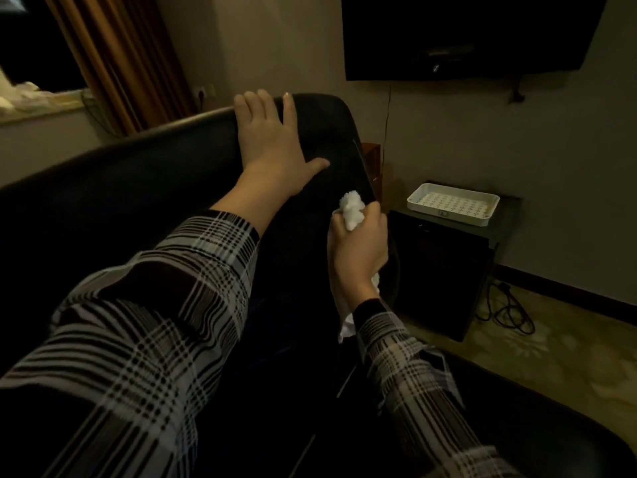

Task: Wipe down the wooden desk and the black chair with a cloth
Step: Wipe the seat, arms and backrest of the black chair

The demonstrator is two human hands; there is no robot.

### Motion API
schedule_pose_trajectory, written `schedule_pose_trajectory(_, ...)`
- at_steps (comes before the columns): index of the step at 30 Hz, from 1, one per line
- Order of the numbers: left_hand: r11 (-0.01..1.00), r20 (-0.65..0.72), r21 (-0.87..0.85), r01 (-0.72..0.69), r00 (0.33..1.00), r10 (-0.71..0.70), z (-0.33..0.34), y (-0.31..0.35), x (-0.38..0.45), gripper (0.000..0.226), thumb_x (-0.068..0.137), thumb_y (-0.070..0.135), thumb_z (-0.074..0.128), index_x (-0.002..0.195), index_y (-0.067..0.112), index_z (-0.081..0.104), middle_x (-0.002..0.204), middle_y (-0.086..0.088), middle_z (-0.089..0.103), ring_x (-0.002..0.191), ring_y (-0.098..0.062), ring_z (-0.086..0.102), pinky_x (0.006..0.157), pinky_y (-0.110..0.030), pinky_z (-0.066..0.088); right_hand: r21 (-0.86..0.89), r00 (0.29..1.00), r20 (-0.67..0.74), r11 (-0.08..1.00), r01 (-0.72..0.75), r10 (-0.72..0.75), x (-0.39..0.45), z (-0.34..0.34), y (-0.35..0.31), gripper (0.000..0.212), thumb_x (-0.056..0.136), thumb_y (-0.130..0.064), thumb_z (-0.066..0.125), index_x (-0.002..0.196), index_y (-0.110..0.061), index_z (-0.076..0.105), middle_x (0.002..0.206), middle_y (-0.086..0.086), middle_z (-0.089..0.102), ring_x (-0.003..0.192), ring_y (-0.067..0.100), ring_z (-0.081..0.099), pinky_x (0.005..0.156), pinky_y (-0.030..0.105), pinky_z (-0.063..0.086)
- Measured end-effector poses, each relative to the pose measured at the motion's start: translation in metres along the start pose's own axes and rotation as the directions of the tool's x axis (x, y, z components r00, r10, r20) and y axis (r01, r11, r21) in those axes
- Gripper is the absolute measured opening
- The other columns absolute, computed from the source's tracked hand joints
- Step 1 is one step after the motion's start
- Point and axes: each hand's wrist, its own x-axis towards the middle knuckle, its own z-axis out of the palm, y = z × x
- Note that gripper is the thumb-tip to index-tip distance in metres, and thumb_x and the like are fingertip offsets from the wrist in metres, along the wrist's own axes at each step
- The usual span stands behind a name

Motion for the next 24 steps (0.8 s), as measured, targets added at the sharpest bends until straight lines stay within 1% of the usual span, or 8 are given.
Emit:
schedule_pose_trajectory(3, 0.995, 0.003, -0.032, -0.100, 0.995, 0.100, -0.014, -0.020, 0.005, 0.108, 0.068, 0.085, 0.043, 0.146, 0.013, 0.022, 0.141, -0.025, 0.034, 0.129, -0.040, 0.031, 0.109, -0.048, 0.018, 0.045, 0.997, 0.079, 0.999, 0.008, -0.011, -0.041, -0.005, -0.008, 0.032, 0.083, -0.040, 0.060, 0.100, -0.015, 0.049, 0.103, 0.004, 0.053, 0.095, 0.024, 0.054, 0.081, 0.042, 0.046)
schedule_pose_trajectory(5, 0.988, 0.043, -0.060, -0.144, 0.988, 0.147, -0.022, -0.039, 0.001, 0.110, 0.066, 0.087, 0.043, 0.147, 0.016, 0.022, 0.140, -0.023, 0.036, 0.127, -0.039, 0.033, 0.108, -0.050, 0.020, 0.107, 0.982, 0.137, 0.988, 0.112, -0.127, -0.088, -0.011, -0.014, 0.029, 0.081, -0.045, 0.055, 0.091, -0.020, 0.045, 0.096, -0.001, 0.050, 0.087, 0.020, 0.053, 0.073, 0.038, 0.044)
schedule_pose_trajectory(9, 0.969, 0.169, 0.113, -0.222, 0.965, 0.201, -0.020, -0.050, -0.047, 0.106, 0.072, 0.087, 0.028, 0.151, 0.022, -0.002, 0.155, -0.021, -0.002, 0.142, -0.041, -0.002, 0.111, -0.057, -0.005, 0.149, 0.954, 0.232, 0.976, 0.159, -0.191, -0.135, -0.025, -0.020, 0.029, 0.082, -0.040, 0.058, 0.073, -0.031, 0.031, 0.084, -0.004, 0.047, 0.074, 0.014, 0.049, 0.063, 0.030, 0.033)
schedule_pose_trajectory(12, 0.933, 0.178, 0.134, -0.335, 0.934, 0.310, -0.016, -0.065, -0.090, 0.088, 0.085, 0.074, 0.023, 0.150, 0.022, -0.003, 0.157, -0.014, -0.009, 0.143, -0.032, -0.013, 0.111, -0.051, -0.014, 0.062, 0.945, 0.296, 0.990, 0.126, -0.138, -0.114, -0.032, -0.022, 0.035, 0.082, -0.037, 0.064, 0.073, -0.029, 0.031, 0.087, -0.001, 0.049, 0.072, 0.015, 0.047, 0.063, 0.028, 0.029)
schedule_pose_trajectory(16, 0.861, 0.191, -0.141, -0.488, 0.840, 0.507, -0.022, -0.106, -0.126, 0.066, 0.099, 0.044, 0.030, 0.149, 0.025, -0.008, 0.158, -0.003, -0.006, 0.145, -0.017, -0.007, 0.113, -0.033, -0.011, 0.061, 0.973, 0.224, 0.997, 0.036, -0.049, -0.102, -0.027, -0.028, 0.026, 0.083, -0.037, 0.061, 0.082, -0.019, 0.042, 0.089, 0.005, 0.056, 0.073, 0.018, 0.054, 0.062, 0.033, 0.040)
schedule_pose_trajectory(19, 0.776, 0.192, -0.473, -0.417, 0.811, 0.553, -0.029, -0.125, -0.145, 0.066, 0.100, 0.028, 0.037, 0.147, 0.040, -0.007, 0.157, 0.011, -0.012, 0.145, -0.018, -0.001, 0.115, -0.030, 0.005, 0.101, 0.984, 0.177, 0.995, -0.014, -0.004, -0.137, -0.025, -0.037, 0.024, 0.080, -0.040, 0.056, 0.082, -0.020, 0.041, 0.088, 0.005, 0.056, 0.074, 0.018, 0.054, 0.064, 0.034, 0.040)
schedule_pose_trajectory(22, 0.685, 0.110, -0.647, -0.334, 0.848, 0.518, -0.025, -0.129, -0.149, 0.064, 0.100, 0.020, 0.039, 0.148, 0.041, 0.001, 0.157, 0.015, -0.006, 0.144, -0.015, 0.011, 0.113, -0.031, 0.021, 0.168, 0.942, 0.252, 0.969, 0.182, -0.221, -0.214, -0.030, -0.046, 0.026, 0.080, -0.040, 0.053, 0.077, -0.037, 0.027, 0.081, -0.006, 0.046, 0.073, 0.012, 0.049, 0.064, 0.030, 0.040)
schedule_pose_trajectory(24, 0.677, 0.085, -0.675, -0.293, 0.881, 0.466, -0.020, -0.127, -0.148, 0.061, 0.100, 0.019, 0.037, 0.149, 0.037, 0.006, 0.158, 0.012, 0.001, 0.144, -0.015, 0.013, 0.115, -0.032, 0.021, 0.215, 0.894, 0.284, 0.932, 0.293, -0.346, -0.237, -0.035, -0.046, 0.039, 0.084, -0.029, 0.059, 0.077, -0.042, 0.024, 0.078, -0.011, 0.040, 0.069, 0.008, 0.046, 0.060, 0.028, 0.038)
